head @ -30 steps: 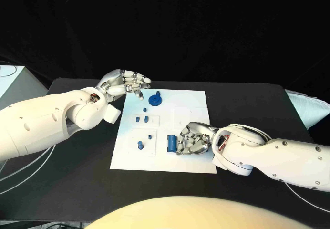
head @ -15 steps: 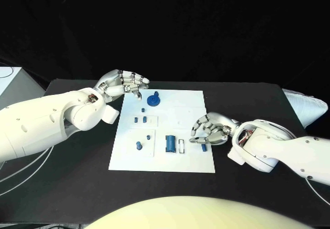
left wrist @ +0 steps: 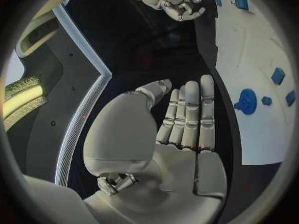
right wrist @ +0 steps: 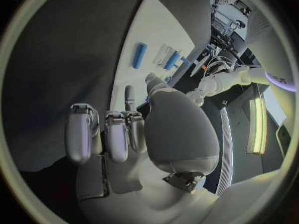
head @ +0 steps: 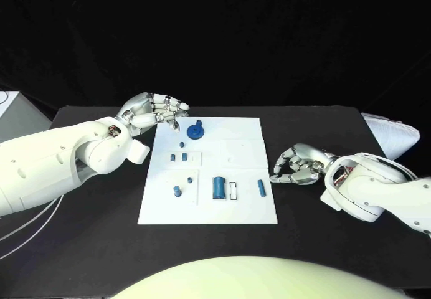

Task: Assemble the parts on the task board

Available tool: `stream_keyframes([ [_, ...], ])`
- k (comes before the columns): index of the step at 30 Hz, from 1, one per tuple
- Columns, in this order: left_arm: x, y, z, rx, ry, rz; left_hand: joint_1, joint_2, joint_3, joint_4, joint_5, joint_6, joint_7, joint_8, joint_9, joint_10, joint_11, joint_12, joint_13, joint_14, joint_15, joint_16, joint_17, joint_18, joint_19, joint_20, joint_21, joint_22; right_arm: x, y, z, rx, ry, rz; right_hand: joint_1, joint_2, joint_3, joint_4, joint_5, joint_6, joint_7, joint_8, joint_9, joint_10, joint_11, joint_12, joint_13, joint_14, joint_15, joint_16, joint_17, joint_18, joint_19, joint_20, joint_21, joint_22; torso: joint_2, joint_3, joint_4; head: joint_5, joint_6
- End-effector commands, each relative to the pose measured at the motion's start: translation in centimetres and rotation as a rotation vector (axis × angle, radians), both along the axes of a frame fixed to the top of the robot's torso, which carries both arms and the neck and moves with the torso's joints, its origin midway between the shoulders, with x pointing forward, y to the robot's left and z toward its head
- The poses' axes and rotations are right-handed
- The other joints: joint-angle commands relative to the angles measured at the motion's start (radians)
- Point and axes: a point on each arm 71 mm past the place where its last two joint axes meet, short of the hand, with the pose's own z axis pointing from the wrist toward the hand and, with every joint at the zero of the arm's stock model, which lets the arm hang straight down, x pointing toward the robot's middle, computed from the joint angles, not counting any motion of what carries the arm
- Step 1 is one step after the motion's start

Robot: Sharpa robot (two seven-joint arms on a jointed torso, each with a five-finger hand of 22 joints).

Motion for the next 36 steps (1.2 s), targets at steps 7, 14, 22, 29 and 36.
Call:
stream_keyframes([
  [7, -0.1, -0.4, 0.0, -0.013, 0.001, -0.023, -0.008, 0.004, 0.001, 0.006, 0.002, -0.008, 0.0, 0.007, -0.002, -0.005, 0.001, -0.001, -0.002, -0.009, 0.001, -0.006, 0.0, 0.015, -0.001, 0.003, -0.006, -0.002, -0.6, 1.7, -1.7, -0.151, 0.011, 0.035, -0.065, 0.022, -0.103, 0.0, 0.057, 0.03, -0.006, -0.018, -0.008, 0.08, -0.012, -0.002, 0.233, 0.096, -0.007, -0.002, 0.228, -0.007, 0.061, 0.001, 0.008, 0.193, 0.001, -0.0008, 0.0054, -0.004, 0.0],
  [14, -0.1, -0.4, -0.1, -0.011, 0.001, -0.023, -0.009, 0.005, 0.001, 0.007, 0.002, -0.009, 0.0, 0.007, -0.002, -0.005, 0.001, -0.001, -0.002, -0.009, 0.001, -0.006, 0.0, 0.014, 0.0, 0.004, -0.007, -0.002, -0.7, 2.5, -2.6, -0.173, 0.021, 0.04, -0.063, 0.026, -0.107, 0.0, 0.057, 0.032, -0.007, -0.018, -0.008, 0.081, -0.012, 0.0, 0.235, 0.097, -0.007, -0.001, 0.231, -0.008, 0.061, 0.0, 0.01, 0.194, 0.001, -0.0023, 0.0045, 0.0, 0.0],
  [22, -0.2, -0.4, -0.1, -0.011, 0.002, -0.025, -0.009, 0.005, 0.001, 0.007, 0.002, -0.009, 0.0, 0.007, -0.002, -0.005, 0.001, -0.001, -0.002, -0.009, 0.001, -0.006, 0.0, 0.014, 0.0, 0.004, -0.007, -0.002, -0.8, 3.5, -3.0, -0.176, 0.022, 0.052, -0.047, 0.034, -0.114, -0.003, 0.058, 0.036, -0.008, -0.02, -0.009, 0.083, -0.013, 0.004, 0.237, 0.098, -0.009, 0.001, 0.235, -0.009, 0.063, -0.001, 0.015, 0.196, 0.001, -0.0013, 0.0024, 0.004, 0.0],
  [29, -0.2, -0.4, -0.1, -0.011, 0.002, -0.024, -0.009, 0.005, 0.001, 0.007, 0.002, -0.009, 0.0, 0.007, -0.002, -0.005, 0.001, -0.001, -0.002, -0.009, 0.001, -0.006, 0.0, 0.014, 0.0, 0.004, -0.007, -0.002, -0.8, 4.0, -3.4, -0.186, 0.024, 0.062, 0.003, 0.042, -0.121, -0.007, 0.059, 0.041, -0.009, -0.028, -0.013, 0.084, -0.014, 0.005, 0.239, 0.098, -0.01, 0.002, 0.236, -0.009, 0.063, -0.002, 0.016, 0.197, 0.001, -0.0014, 0.0023, 0.004, 0.0],
  [36, -0.2, -0.4, -0.1, -0.011, 0.002, -0.025, -0.009, 0.005, 0.001, 0.007, 0.002, -0.009, 0.0, 0.007, -0.002, -0.005, 0.001, -0.001, -0.002, -0.009, 0.001, -0.006, 0.0, 0.014, 0.0, 0.004, -0.007, -0.002, -0.9, 5.0, -4.0, -0.206, 0.028, 0.092, 0.129, 0.042, -0.056, -0.017, 0.033, 0.056, -0.012, -0.046, -0.025, 0.087, -0.018, 0.009, 0.242, 0.099, -0.013, 0.004, 0.24, -0.011, 0.065, -0.005, 0.022, 0.201, 0.001, -0.0012, 0.0017, 0.008, 0.0],
])
